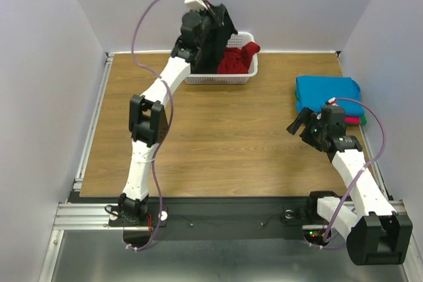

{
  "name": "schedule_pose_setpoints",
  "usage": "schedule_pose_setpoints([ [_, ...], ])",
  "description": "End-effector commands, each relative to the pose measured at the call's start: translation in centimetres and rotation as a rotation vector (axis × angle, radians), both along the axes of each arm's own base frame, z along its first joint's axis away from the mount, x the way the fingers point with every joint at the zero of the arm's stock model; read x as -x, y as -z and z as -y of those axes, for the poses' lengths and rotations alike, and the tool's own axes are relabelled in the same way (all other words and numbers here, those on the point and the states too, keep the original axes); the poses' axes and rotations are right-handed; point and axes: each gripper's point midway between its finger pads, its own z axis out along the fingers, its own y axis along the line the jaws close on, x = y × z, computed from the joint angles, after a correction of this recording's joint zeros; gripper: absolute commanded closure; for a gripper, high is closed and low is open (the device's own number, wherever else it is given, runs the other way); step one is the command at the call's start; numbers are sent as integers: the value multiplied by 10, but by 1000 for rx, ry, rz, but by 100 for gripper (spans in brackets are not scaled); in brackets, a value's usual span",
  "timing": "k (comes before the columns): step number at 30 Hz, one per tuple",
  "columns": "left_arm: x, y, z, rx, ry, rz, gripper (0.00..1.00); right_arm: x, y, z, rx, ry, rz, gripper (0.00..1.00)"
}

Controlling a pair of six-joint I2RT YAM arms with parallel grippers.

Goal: Fold and stack the t-shirts
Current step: Grab the tshirt from the pile, then move the tshirt to the center of the board, then flatten the tshirt out

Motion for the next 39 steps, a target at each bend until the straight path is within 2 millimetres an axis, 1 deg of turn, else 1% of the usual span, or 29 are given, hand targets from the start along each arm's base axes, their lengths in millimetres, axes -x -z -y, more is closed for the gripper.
schedule_pose_setpoints([
  [1,100,-188,-20,104,100,374,100,-6,-10,1,10,-3,59,0],
  [4,136,-219,-20,105,176,429,100,-6,-10,1,9,-4,62,0],
  [5,159,-239,-23,109,200,466,100,-6,-10,1,8,-5,62,0],
  [6,174,-249,-23,113,224,484,100,-6,-10,1,8,-5,61,0],
  [7,202,-269,-22,110,263,533,100,-7,-10,1,7,-4,65,0],
  [9,232,-289,-24,114,295,578,100,-6,-10,1,6,-5,65,0],
  [10,260,-309,-30,126,323,622,100,-7,-11,0,5,-9,68,0],
  [12,295,-324,-27,142,408,655,100,-7,-13,0,3,-11,77,0],
  [13,318,-337,-33,152,436,686,100,-7,-14,-1,1,-13,81,0],
  [15,341,-342,-33,156,495,698,100,-6,-17,-1,1,-15,90,0],
  [16,355,-338,-30,147,538,689,100,-6,-21,-1,1,-15,107,0],
  [18,356,-321,-26,145,565,620,100,-5,-28,-1,0,-10,128,0],
  [21,321,-254,-28,125,450,420,100,2,-40,0,-10,15,146,0],
  [22,305,-228,-32,110,385,343,90,5,-43,1,-13,28,148,0],
  [23,270,-171,-49,79,204,156,80,9,-49,1,-24,37,161,0],
  [24,253,-139,-61,51,99,51,67,12,-50,1,-26,37,164,0],
  [25,224,-101,-100,44,-157,-78,2,13,-54,0,-26,35,171,0],
  [26,213,-71,-117,11,-256,-177,1,16,-56,0,-27,31,171,0],
  [27,208,-21,-135,-45,-356,-345,2,18,-60,-1,-19,15,183,0],
  [28,210,-1,-142,-73,-375,-405,2,19,-61,-1,-15,7,183,0],
  [29,212,29,-149,-118,-384,-471,2,22,-60,-1,-13,1,174,0],
  [31,221,59,-156,-120,-393,-524,2,23,-59,-8,-25,-40,162,0],
  [32,236,84,-159,-131,-374,-556,2,24,-57,-12,-41,-65,155,0],
  [33,242,89,-156,-81,-346,-557,2,26,-55,-22,-73,-119,137,0],
  [34,261,109,-161,-76,-331,-584,2,27,-53,-26,-86,-138,129,0],
  [35,268,116,-160,-54,-311,-582,2,28,-49,-28,-92,-152,119,0],
  [37,288,137,-162,-21,-283,-621,2,32,-44,-38,-92,-193,107,0],
  [38,307,160,-167,14,-273,-663,1,34,-39,-41,-96,-205,97,0],
  [39,315,169,-167,27,-260,-669,2,36,-37,-52,-108,-242,97,0],
])
